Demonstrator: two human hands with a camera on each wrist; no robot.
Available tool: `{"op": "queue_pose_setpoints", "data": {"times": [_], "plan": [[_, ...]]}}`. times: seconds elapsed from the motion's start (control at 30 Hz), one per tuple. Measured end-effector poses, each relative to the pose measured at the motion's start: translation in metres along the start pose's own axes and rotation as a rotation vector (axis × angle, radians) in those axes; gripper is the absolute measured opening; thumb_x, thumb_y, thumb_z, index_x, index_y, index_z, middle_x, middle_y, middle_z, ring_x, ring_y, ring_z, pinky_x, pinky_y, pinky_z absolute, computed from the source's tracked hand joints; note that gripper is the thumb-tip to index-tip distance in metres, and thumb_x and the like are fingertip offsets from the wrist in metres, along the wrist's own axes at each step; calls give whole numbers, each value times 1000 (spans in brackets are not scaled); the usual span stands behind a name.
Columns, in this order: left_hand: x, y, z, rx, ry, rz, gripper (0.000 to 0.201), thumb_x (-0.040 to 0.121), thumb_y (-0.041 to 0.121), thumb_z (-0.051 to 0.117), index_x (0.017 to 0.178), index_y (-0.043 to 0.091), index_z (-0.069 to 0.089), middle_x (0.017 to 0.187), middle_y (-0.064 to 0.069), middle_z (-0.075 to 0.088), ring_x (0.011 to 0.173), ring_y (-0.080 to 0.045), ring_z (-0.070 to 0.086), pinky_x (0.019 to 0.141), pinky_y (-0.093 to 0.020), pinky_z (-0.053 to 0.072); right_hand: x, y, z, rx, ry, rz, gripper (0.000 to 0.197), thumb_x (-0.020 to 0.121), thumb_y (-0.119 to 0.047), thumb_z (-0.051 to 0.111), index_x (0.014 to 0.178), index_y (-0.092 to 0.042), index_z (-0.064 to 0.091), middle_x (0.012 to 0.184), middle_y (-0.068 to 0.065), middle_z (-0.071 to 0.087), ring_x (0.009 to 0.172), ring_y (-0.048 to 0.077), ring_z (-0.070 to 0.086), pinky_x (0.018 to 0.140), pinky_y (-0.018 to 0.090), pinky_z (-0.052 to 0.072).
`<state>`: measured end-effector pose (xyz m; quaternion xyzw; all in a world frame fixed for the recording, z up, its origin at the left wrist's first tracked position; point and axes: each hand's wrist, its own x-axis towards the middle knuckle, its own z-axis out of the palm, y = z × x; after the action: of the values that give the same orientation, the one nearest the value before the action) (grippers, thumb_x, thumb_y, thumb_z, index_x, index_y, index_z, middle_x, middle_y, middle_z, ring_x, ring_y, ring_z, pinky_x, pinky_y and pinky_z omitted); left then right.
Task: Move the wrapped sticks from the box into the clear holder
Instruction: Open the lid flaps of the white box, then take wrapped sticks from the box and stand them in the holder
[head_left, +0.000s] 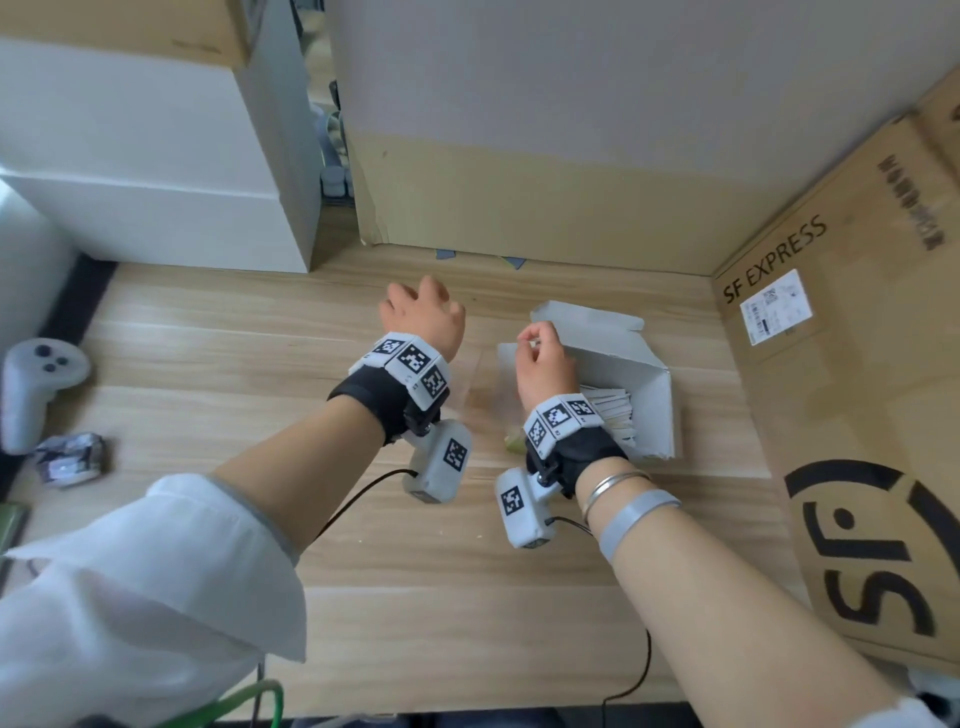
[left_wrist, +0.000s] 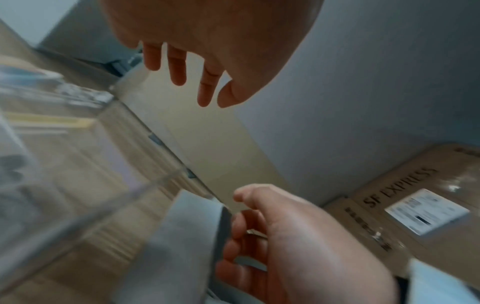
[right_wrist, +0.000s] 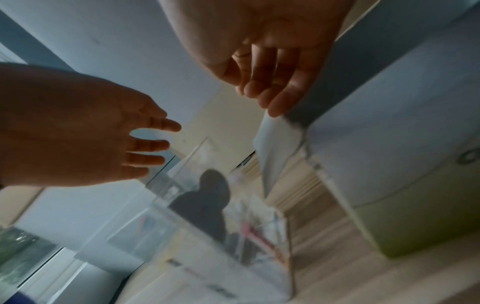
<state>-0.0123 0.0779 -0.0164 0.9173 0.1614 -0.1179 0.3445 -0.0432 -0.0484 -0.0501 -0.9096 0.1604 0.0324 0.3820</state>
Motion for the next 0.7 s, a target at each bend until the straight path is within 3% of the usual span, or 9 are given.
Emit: {"op": "queue_pose_setpoints", "data": {"times": [0.07, 0.13, 0.23, 0.33, 0.43, 0.5, 0.57, 0.7], "plan": [[-9, 15, 5, 9, 5, 105, 33, 91, 22, 42, 122, 12, 49, 133, -14, 37, 123, -30, 35, 105, -36, 30, 4, 13, -15, -31, 13, 28, 20, 95, -17, 39, 97, -14, 59, 85, 14, 68, 68, 29, 57, 59, 30, 42], [-17, 30, 16, -46, -40, 181, 33, 90, 17, 46, 122, 11, 49, 134, -13, 36, 124, -29, 39, 106, -34, 33, 7, 26, -28, -62, -6, 69, 25, 95, -15, 39, 99, -12, 64, 82, 13, 66, 67, 25, 53, 59, 27, 38], [-32, 48, 39, -96, -188, 219, 37, 90, 12, 48, 127, 10, 46, 137, -13, 36, 113, -29, 52, 95, -29, 41, 5, 45, -46, -100, -64, 145, 30, 93, -12, 38, 101, -12, 67, 67, 2, 58, 70, 25, 53, 63, 26, 39], [-39, 55, 67, -24, -328, 120, 49, 90, 14, 50, 137, 14, 37, 137, -18, 39, 113, -35, 54, 93, -35, 45, 2, 60, -57, -103, -103, 164, 29, 92, -12, 40, 98, -15, 68, 89, 9, 72, 80, 28, 61, 72, 31, 48], [-41, 52, 87, 39, -373, 66, 57, 89, 14, 48, 143, 18, 27, 132, -17, 52, 115, -36, 56, 93, -40, 47, 1, 72, -66, -109, -116, 147, 30, 94, -12, 39, 100, -16, 68, 99, 11, 72, 75, 24, 59, 74, 34, 52], [-38, 49, 95, 72, -382, 24, 69, 91, 11, 45, 149, 24, 9, 127, -16, 57, 110, -35, 60, 89, -40, 48, 3, 78, -69, -108, -133, 134, 30, 94, -12, 39, 102, -17, 68, 101, 10, 72, 73, 22, 57, 70, 32, 51], [-34, 47, 98, 133, -408, -26, 76, 94, 8, 42, 150, 21, -7, 130, -20, 54, 114, -34, 58, 93, -39, 45, 6, 83, -71, -95, -150, 131, 30, 95, -12, 39, 104, -17, 68, 103, 9, 72, 74, 25, 58, 69, 30, 48], [-26, 44, 91, 129, -404, -52, 71, 93, 2, 38, 151, 15, -1, 142, -19, 45, 127, -32, 48, 101, -37, 40, 14, 91, -68, -115, -174, 121, 31, 95, -13, 40, 113, -19, 66, 110, 8, 70, 85, 22, 61, 75, 26, 48]]}}
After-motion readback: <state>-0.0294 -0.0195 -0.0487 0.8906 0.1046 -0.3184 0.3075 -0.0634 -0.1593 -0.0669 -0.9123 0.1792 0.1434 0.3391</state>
